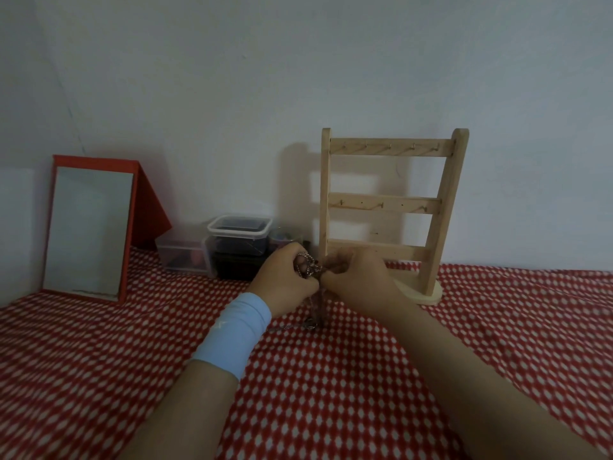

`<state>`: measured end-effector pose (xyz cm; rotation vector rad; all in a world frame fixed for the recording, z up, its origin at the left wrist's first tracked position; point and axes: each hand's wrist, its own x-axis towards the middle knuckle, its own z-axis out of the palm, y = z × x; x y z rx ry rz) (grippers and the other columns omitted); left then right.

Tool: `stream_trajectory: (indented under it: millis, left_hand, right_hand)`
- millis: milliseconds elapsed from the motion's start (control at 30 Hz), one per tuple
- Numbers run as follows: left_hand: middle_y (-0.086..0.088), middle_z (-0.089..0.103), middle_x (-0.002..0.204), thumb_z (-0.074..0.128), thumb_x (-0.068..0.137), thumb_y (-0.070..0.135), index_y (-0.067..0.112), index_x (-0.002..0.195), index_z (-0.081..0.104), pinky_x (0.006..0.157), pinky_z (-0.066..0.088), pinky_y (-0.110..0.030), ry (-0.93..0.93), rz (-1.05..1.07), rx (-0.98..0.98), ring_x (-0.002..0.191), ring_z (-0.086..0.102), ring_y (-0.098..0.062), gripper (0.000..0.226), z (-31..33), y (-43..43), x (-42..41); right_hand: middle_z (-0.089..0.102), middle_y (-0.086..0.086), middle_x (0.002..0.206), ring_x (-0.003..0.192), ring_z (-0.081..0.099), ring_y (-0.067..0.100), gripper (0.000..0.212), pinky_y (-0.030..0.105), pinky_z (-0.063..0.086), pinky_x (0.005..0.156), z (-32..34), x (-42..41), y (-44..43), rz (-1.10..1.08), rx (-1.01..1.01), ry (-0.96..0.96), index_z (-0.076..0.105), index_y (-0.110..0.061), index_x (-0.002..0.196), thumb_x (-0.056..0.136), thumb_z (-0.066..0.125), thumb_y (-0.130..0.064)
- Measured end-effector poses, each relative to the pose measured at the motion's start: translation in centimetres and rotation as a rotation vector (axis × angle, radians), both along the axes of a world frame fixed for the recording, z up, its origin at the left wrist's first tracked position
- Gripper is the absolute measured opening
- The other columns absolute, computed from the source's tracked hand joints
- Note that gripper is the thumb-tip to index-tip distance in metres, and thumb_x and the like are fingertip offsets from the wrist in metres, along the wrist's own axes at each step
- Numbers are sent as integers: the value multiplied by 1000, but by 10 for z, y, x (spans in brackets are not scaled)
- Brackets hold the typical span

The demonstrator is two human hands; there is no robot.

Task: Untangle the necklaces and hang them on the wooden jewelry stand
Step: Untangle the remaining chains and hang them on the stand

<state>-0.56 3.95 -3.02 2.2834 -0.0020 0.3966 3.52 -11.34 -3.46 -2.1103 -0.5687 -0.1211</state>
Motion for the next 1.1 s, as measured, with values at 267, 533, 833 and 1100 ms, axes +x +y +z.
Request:
stream_trajectory:
  millis: [267,533,833,1100]
  left_hand:
    - [-3,58,81,63,82,4,20,76,51,80,58,-46,41,-62,-77,81,67,-27,22,-5,-2,1]
    - [-4,63,97,72,86,29,16,95,58,69,62,-44,-1,49,-216,87,67,-21,20,7,0,0]
    - [-9,67,97,69,78,13,17,96,60,88,56,-49,48,41,-315,95,66,-25,20,6,9,1]
    - [-10,62,110,60,81,-12,17,96,58,80,61,-40,69,-42,-437,105,64,-26,32,0,7,2]
  right_hand:
    - [76,15,74,66,74,27,25,41,64,69,-3,5,-5,-85,-148,160,77,-3,88,97,62,-20]
    - [72,11,79,60,67,14,22,30,61,58,2,2,-5,12,337,381,70,10,99,96,64,-11]
    - [71,24,109,89,70,26,30,32,61,72,8,0,-7,260,549,625,67,9,114,98,65,-17]
    - [70,19,92,70,70,19,23,27,61,61,9,3,-12,175,457,605,67,12,102,90,72,-6]
